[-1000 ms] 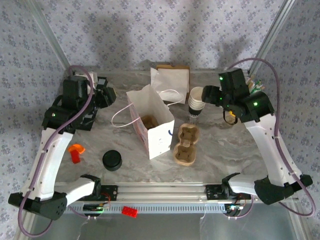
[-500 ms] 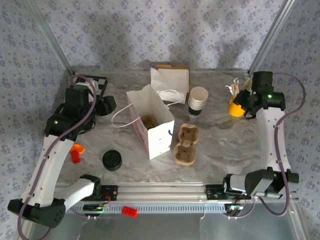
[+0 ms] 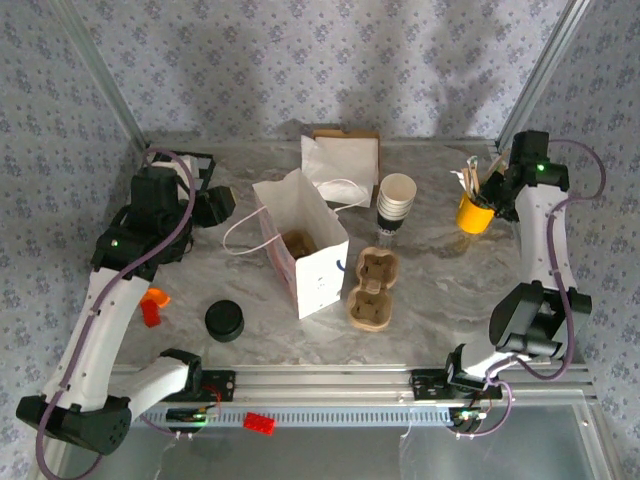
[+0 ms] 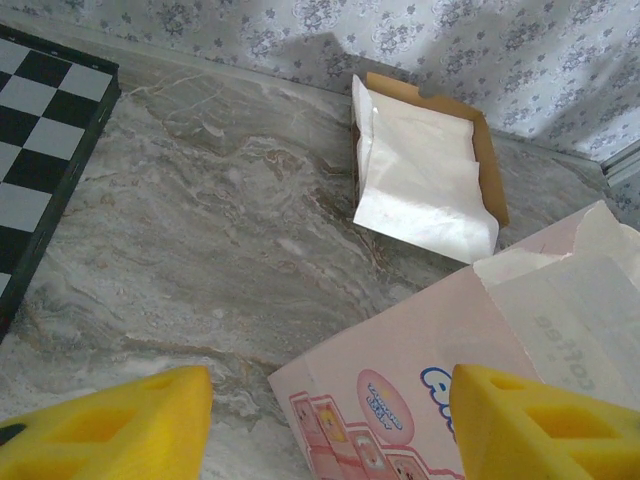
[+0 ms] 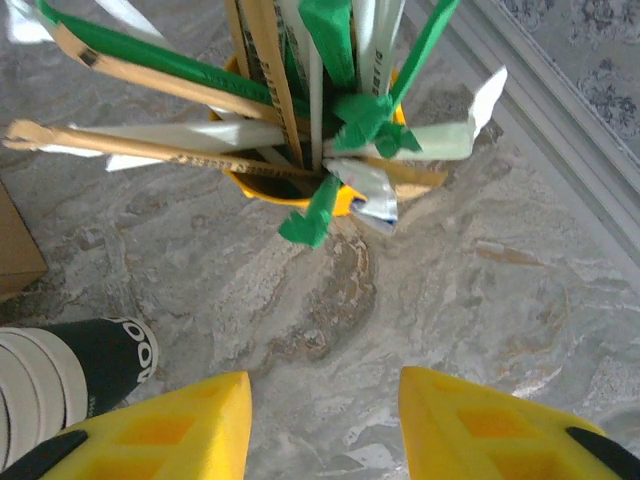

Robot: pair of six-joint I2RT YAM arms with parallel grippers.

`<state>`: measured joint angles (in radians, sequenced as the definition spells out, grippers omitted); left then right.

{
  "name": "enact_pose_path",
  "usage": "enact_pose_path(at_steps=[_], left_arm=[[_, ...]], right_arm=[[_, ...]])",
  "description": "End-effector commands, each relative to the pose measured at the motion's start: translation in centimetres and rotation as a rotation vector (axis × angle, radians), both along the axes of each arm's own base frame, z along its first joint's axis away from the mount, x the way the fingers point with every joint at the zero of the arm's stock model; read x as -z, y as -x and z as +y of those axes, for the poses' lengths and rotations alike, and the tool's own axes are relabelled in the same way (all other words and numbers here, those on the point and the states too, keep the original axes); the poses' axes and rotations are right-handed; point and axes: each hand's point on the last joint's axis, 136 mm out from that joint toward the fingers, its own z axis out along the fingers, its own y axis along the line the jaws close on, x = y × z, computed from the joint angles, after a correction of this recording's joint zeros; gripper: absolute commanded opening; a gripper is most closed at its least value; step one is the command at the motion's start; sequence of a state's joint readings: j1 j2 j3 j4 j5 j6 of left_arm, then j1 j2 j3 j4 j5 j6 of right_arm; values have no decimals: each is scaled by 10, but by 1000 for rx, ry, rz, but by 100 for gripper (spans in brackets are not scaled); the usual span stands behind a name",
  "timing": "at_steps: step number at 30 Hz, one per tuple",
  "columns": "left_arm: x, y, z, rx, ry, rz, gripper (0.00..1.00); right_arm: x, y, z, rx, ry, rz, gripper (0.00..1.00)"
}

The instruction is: Pack the takeout coffee

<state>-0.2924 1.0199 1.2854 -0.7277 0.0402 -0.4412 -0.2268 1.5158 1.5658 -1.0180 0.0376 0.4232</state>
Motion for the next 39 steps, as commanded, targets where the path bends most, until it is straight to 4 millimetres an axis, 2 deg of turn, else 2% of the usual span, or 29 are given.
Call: enact_pose_path(at_steps=[1, 13, 24, 35, 39], left_arm=[[-9, -4, -1, 16, -1, -41, 64], [-11, -8, -1, 10, -5, -45, 65], [-9, -12, -2, 6, -6, -37, 65], [-5, -14, -4, 9, -1, -21, 65], [-5, -15, -4, 10, -2, -22, 65]], right_arm=[[-12, -11, -7, -12, 36, -26, 42], [2, -28, -14, -14, 47, 19, 38], [7, -37, -17, -24, 52, 31, 25], [15, -42, -17, -41, 60, 53, 27], [16, -44, -18, -44, 66, 54, 22]])
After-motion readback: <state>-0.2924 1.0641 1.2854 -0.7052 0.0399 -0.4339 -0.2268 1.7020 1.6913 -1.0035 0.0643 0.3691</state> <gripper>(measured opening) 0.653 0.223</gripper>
